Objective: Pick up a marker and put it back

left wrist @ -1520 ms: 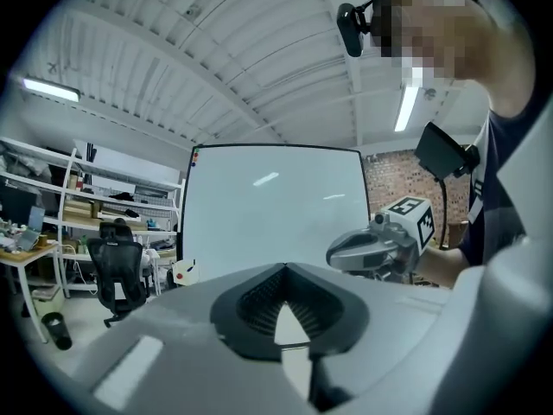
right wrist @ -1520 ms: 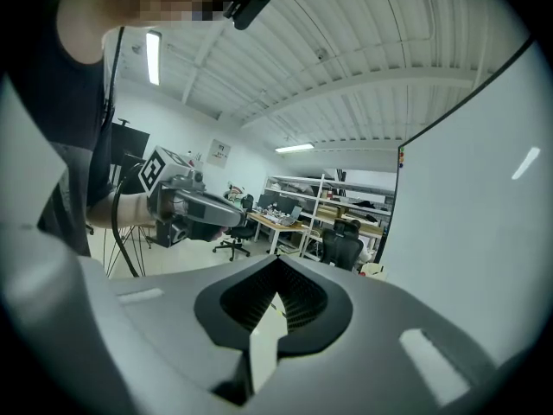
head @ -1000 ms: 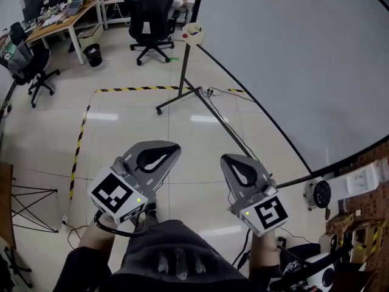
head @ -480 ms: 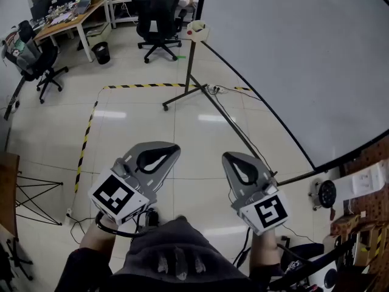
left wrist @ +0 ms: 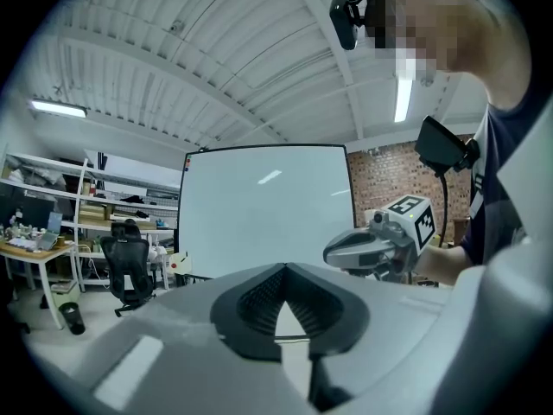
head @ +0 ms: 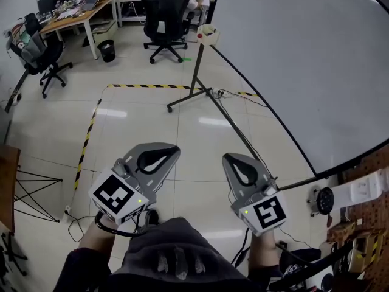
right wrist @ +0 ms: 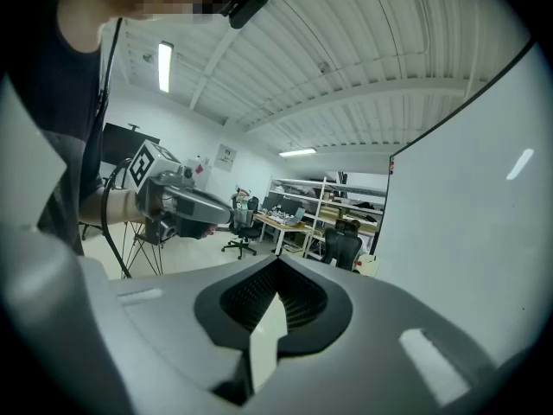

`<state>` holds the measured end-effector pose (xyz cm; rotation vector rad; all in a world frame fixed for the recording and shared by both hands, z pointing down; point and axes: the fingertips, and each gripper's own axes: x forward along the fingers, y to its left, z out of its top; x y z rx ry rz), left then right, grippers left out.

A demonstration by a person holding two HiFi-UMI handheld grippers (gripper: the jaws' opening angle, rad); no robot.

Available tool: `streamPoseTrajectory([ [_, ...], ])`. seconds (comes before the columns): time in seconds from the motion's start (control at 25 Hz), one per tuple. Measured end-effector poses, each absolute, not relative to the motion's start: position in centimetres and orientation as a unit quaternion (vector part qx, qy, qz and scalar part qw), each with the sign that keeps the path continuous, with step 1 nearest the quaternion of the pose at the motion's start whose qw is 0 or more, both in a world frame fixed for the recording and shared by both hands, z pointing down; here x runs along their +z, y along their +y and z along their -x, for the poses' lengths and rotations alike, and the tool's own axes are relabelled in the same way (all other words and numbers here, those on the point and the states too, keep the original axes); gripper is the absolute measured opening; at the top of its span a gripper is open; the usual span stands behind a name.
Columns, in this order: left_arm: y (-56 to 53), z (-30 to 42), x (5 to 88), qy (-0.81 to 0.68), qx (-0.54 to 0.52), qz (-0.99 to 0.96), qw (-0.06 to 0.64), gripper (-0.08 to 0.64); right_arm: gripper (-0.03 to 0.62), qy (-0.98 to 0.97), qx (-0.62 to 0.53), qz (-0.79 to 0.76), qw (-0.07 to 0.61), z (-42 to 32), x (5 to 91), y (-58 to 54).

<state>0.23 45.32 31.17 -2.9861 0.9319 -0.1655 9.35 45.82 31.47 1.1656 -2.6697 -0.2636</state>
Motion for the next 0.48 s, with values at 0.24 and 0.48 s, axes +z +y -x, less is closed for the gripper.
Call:
streamPoseTrajectory([
  [0.24, 44.7, 2.1, 31.1, 0.301, -0.048, 0.952, 0.003, 0.006, 0.002, -0.908, -0.097, -0.393, 0.111, -7.2, 31.0, 45.2],
  [0.48, 44.1, 3.5, 30.7, 0.3, -0.043, 0.953, 0.008, 0.006, 0.002, -0.907, -0.099, -0.394, 0.114, -5.8, 30.8, 44.7],
])
